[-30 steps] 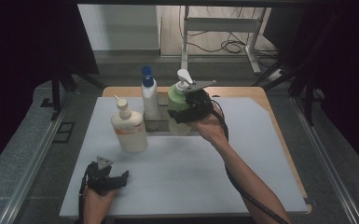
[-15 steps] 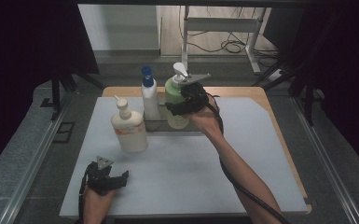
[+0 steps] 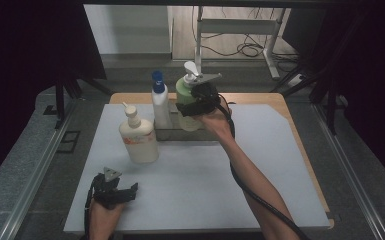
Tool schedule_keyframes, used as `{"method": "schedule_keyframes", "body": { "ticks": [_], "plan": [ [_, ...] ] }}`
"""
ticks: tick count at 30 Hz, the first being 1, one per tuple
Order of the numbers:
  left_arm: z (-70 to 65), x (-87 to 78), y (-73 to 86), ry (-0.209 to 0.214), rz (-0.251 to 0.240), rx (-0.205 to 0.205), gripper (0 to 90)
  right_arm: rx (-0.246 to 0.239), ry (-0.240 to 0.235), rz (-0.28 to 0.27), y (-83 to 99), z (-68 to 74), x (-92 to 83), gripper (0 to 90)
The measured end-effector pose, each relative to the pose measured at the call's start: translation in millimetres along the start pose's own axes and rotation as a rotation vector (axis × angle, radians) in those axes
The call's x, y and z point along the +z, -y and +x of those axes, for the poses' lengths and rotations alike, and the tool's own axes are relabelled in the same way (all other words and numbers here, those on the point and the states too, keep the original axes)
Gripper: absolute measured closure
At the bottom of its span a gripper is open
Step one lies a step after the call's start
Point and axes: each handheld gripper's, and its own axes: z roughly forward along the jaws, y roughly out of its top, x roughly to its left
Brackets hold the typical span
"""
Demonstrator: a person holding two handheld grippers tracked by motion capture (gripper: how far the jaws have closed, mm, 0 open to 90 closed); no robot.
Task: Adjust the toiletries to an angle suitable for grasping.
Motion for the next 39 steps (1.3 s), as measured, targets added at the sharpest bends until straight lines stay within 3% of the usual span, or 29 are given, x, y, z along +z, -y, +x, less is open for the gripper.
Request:
{"method": "schedule_keyframes", "body": {
  "ticks": [19,28,39],
  "plan": [
    [0.0,-0.2,0.0,0.000,0.003,0.000,10.0,0.001,0.029,-0.001,-4.0,-10.4,25.4,12.4],
    [0.0,-0.3,0.0,0.000,0.004,0.000,10.0,0.012,0.038,0.024,5.3,-13.7,39.1,12.3],
    [0.1,-0.3,0.0,0.000,0.004,0.001,10.0,0.029,0.011,0.069,18.1,-12.9,50.6,12.3]
  ]
}}
